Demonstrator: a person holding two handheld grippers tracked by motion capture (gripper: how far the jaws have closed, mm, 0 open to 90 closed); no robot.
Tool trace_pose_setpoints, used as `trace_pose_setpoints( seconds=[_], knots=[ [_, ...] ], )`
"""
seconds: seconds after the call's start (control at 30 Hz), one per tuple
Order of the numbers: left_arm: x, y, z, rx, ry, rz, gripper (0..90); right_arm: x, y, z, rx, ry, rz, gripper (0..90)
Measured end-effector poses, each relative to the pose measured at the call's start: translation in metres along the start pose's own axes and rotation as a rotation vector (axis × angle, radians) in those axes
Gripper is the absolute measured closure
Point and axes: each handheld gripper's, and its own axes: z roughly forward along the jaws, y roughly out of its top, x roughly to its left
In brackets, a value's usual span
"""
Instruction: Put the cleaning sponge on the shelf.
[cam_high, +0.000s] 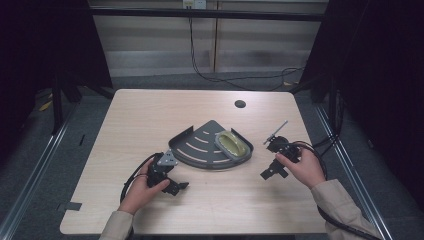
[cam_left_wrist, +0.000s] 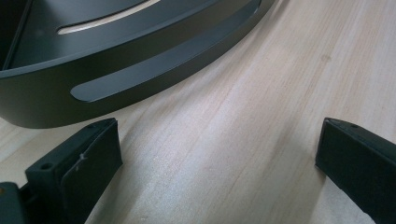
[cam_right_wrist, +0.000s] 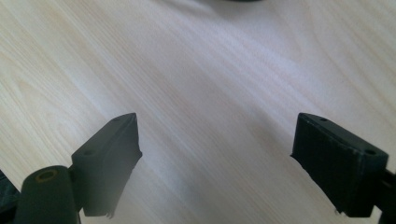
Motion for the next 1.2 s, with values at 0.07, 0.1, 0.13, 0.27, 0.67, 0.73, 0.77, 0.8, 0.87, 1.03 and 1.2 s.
trace_pose_setpoints(
  seconds=[0.07, 0.1, 0.13, 0.27, 0.67, 0.73, 0.77, 0.8, 0.87, 1.03, 1.2],
  knots=[
    [0.000, 0.000, 0.000, 0.005, 0.000, 0.006, 0.0, 0.000, -0.005, 0.001, 0.003, 0.004, 0.002, 14.4],
    [0.000, 0.000, 0.000, 0.001, 0.000, 0.001, 0.0, -0.001, -0.007, 0.002, 0.001, 0.006, 0.004, 14.4],
    [0.000, 0.000, 0.000, 0.002, 0.002, 0.002, 0.0, -0.001, -0.009, 0.002, 0.000, 0.007, 0.002, 14.4],
    [0.000, 0.000, 0.000, 0.005, 0.003, 0.005, 0.0, -0.003, -0.018, 0.006, -0.011, 0.016, 0.010, 14.4],
    [0.000, 0.000, 0.000, 0.000, 0.000, 0.002, 0.0, -0.008, -0.037, 0.012, -0.015, 0.006, 0.015, 14.5],
    [0.000, 0.000, 0.000, 0.001, 0.002, 0.002, 0.0, -0.008, -0.040, 0.013, -0.012, 0.000, 0.014, 14.4],
    [0.000, 0.000, 0.000, 0.003, 0.002, 0.001, 0.0, -0.008, -0.042, 0.013, -0.011, 0.000, 0.017, 14.5],
    [0.000, 0.000, 0.000, 0.001, 0.000, 0.001, 0.0, -0.008, -0.043, 0.014, -0.017, -0.004, 0.020, 14.4],
    [0.000, 0.000, 0.000, 0.002, 0.002, 0.002, 0.0, -0.010, -0.046, 0.014, -0.017, -0.004, 0.017, 14.4],
    [0.000, 0.000, 0.000, 0.002, 0.002, 0.001, 0.0, -0.009, -0.050, 0.015, -0.018, -0.010, 0.013, 14.5],
    [0.000, 0.000, 0.000, 0.002, 0.002, 0.001, 0.0, -0.009, -0.055, 0.017, -0.027, -0.023, 0.000, 14.4]
  ],
)
